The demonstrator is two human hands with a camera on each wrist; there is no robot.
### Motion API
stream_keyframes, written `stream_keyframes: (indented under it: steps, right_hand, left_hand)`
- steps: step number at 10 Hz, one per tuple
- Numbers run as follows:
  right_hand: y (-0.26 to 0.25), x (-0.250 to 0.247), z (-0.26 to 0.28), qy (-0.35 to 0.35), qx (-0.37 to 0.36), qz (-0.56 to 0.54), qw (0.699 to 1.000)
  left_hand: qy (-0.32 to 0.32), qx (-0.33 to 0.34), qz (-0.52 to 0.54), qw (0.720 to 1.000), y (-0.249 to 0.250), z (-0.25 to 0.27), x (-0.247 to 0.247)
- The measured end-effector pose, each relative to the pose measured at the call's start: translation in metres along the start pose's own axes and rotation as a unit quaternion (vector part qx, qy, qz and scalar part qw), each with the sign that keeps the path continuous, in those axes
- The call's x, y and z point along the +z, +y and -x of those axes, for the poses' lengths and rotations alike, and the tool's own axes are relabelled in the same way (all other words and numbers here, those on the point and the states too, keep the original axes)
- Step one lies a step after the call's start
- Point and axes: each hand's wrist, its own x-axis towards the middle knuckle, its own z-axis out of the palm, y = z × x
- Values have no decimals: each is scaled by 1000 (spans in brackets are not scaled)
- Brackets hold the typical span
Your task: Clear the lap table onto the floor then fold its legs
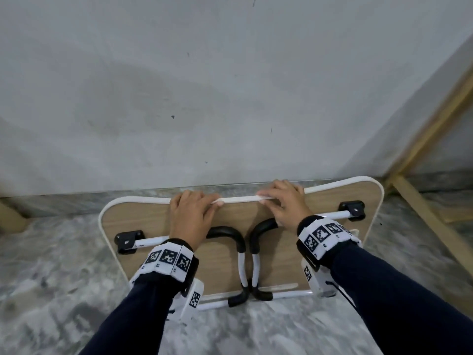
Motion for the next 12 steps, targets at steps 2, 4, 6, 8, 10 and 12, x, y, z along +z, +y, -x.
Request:
stream_keyframes:
  steps: [2, 4, 6, 8, 10, 12]
  right_hand:
    - [13, -2, -46, 18, -18, -14, 1000]
    - [22, 8, -84, 49, -19, 2, 999]
    - [32, 15, -123, 41, -6, 33, 999]
    - [34, 19, -164, 49, 43, 47, 997]
    - [36, 20, -165, -56, 57, 147, 986]
    - [31, 24, -150, -56, 81, 114, 989]
  left_hand:
    - [42, 34, -18, 998, -10, -48, 7]
    - [55, 59, -25, 996, -24, -94, 21]
    - [51, 29, -31, 998, -30, -131, 36]
    - [27, -28, -7, 999, -25, -162, 44]
    - [-101, -29, 3, 994, -37, -168, 46]
    - [-102, -38, 33, 994, -37, -160, 39]
